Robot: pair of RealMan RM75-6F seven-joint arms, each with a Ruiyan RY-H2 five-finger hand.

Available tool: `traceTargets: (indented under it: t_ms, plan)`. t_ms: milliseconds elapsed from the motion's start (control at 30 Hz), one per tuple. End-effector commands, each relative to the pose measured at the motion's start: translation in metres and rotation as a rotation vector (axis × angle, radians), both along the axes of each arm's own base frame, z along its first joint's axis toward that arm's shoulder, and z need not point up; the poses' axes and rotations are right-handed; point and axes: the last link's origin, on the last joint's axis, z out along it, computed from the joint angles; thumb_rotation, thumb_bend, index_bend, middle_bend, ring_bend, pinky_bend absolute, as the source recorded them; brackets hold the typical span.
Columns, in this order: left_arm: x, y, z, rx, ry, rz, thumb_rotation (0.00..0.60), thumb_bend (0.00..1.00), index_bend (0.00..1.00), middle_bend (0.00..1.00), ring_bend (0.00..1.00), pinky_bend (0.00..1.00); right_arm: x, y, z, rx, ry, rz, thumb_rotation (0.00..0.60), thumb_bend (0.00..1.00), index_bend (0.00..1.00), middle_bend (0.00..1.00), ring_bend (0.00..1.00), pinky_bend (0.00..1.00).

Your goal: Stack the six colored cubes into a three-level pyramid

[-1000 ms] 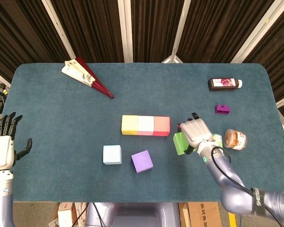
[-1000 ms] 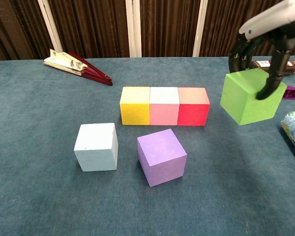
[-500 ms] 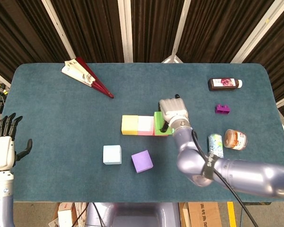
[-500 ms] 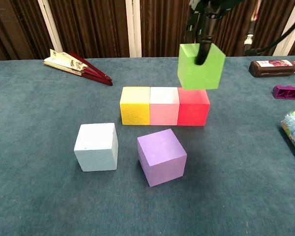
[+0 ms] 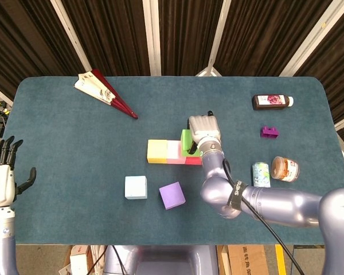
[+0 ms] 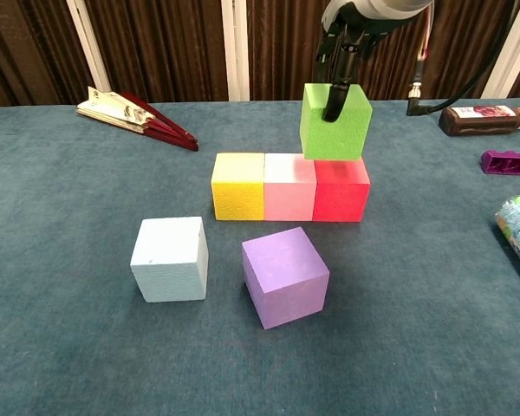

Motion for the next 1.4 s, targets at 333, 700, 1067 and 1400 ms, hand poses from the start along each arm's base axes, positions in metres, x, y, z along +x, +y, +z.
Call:
traceTargets:
  t_ms: [333, 700, 1067, 1400]
  plan:
    - [-0.001, 0.0, 0.0, 0.009, -0.001, 0.015, 0.6, 0.48, 0.15, 0.04, 0.0, 0.0, 0.005, -0.005, -0.015, -0.025, 0.009, 0.0, 0.6, 0.26, 0.43, 0.38, 0.23, 0.0]
    - [-0.001, 0.001, -0.001, 0.003, -0.007, 0.02, 0.6, 0.48, 0.15, 0.04, 0.0, 0.0, 0.006, -0.003, -0.027, -0.019, -0.004, -0.006, 0.6, 0.26, 0.43, 0.38, 0.23, 0.0]
    - [-0.001, 0.001, -0.001, -0.003, -0.011, 0.027, 0.6, 0.48, 0.15, 0.04, 0.0, 0.0, 0.006, -0.001, -0.032, -0.004, -0.014, 0.003, 0.6, 0.26, 0.43, 0.38, 0.23, 0.0]
    - [-0.002, 0.001, 0.0, -0.001, -0.011, 0.032, 0.6, 0.48, 0.15, 0.04, 0.0, 0.0, 0.007, -0.001, -0.034, -0.003, -0.014, 0.005, 0.6, 0.26, 0.43, 0.38, 0.23, 0.0]
